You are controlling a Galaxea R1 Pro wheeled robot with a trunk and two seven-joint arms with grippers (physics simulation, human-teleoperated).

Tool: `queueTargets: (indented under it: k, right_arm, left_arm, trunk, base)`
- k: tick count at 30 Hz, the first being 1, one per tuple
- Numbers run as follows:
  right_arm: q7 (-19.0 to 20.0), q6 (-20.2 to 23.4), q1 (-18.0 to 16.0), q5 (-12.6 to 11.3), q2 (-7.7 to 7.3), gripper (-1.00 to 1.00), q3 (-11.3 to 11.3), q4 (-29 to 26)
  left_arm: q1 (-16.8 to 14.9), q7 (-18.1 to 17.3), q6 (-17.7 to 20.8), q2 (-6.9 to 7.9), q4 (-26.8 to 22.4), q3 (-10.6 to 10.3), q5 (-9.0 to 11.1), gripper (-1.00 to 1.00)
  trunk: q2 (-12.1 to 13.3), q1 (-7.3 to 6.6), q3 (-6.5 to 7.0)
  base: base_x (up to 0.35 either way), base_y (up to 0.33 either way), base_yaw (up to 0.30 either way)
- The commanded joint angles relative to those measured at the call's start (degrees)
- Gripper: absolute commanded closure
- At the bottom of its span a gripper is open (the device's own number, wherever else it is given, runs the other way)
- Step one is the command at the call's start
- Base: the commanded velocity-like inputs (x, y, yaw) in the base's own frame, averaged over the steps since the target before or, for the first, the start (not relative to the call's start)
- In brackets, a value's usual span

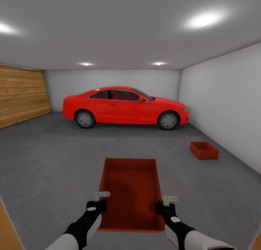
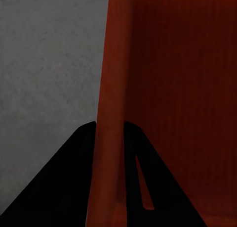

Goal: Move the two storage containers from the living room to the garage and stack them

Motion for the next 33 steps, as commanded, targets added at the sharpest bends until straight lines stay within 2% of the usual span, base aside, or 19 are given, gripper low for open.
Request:
queueTargets:
  k: [1,33]
  right_arm:
    - [0.08,-3.34,-0.01,-0.51,-0.59,1.00,-0.37,-0.09]
    - [0.08,-3.34,-0.01,-0.48,-0.59,1.00,-0.37,-0.09]
  left_arm:
    - [-0.03,0.63,0.36,0.10,0.04,1.08,0.87,1.00]
    - [-0.05,0.63,0.36,0.10,0.23,1.06,0.95,1.00]
  trunk:
    - [-0.02,0.04,-0.01]
    - [-0.02,0.04,-0.01]
  base:
    - [0.303,0.000,0.000]
    - [0.320,0.000,0.000]
